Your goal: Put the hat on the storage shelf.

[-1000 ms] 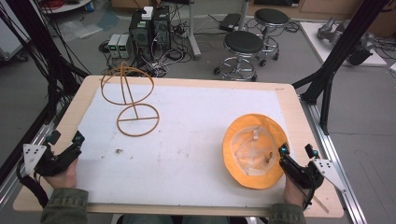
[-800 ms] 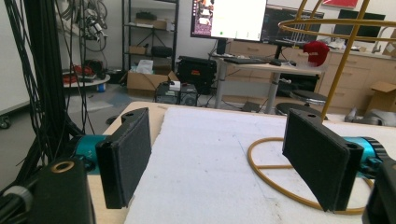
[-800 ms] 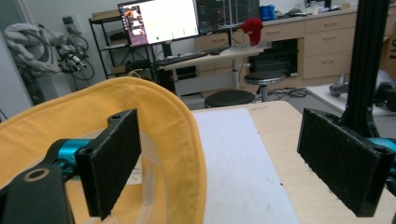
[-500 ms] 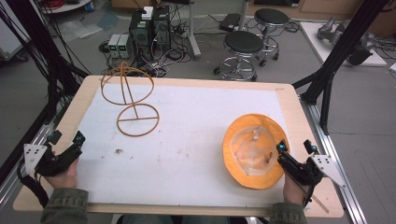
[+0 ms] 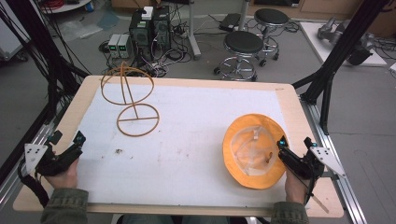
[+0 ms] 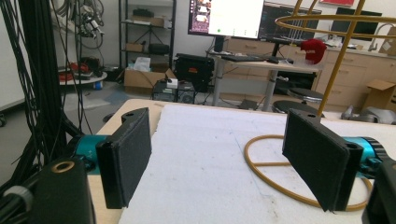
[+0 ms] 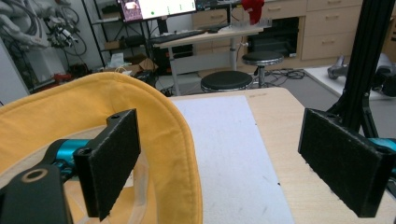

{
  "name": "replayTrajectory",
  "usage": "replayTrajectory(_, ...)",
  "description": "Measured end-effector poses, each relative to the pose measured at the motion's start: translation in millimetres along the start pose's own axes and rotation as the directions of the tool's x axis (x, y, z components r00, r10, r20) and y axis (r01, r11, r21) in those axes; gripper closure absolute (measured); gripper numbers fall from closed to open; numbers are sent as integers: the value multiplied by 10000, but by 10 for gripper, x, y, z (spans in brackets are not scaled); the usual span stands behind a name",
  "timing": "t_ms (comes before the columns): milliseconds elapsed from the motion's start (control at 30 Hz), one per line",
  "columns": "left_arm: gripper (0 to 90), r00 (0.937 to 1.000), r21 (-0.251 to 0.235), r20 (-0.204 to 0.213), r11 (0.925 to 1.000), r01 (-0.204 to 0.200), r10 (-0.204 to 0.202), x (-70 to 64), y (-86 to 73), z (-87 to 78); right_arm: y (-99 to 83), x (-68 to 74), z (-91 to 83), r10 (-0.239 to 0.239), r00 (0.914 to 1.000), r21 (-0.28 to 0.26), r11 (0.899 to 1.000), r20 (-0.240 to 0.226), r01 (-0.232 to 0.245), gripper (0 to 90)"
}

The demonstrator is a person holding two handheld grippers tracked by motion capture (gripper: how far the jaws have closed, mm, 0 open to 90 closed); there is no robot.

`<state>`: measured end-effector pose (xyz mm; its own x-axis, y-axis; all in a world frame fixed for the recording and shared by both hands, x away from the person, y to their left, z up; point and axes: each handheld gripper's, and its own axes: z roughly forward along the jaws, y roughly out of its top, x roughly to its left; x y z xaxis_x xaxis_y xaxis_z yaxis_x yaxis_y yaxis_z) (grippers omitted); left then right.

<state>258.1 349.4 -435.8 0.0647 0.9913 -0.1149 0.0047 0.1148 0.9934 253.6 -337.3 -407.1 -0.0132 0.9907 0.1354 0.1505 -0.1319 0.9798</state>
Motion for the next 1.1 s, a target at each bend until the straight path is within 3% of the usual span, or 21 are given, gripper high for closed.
replayTrajectory(300, 241, 10000, 14, 0, 10000, -10, 10, -4, -2, 2, 16, -20, 60, 28, 10000, 353, 9994, -63, -26, 119)
replayTrajectory(667, 241, 10000, 34, -21, 10000, 27, -27, 4, -3, 4, -7, 17, 129, 87, 9966, 1023, 9948, -816, -3, 177)
replayTrajectory(800, 241, 10000, 42, -29, 10000, 28, -28, 6, -3, 4, -12, 19, 141, 94, 9947, 1238, 9923, -1028, 34, 257)
replayTrajectory(967, 241, 10000, 32, -43, 10000, 18, -17, 5, -3, 4, -23, 24, 167, 429, 9926, 1810, 9832, -1135, -218, 351)
replayTrajectory(1100, 241, 10000, 48, -60, 10000, 14, -14, 7, -5, 7, -18, 18, 180, 707, 9900, 2163, 9754, -1220, -431, 515)
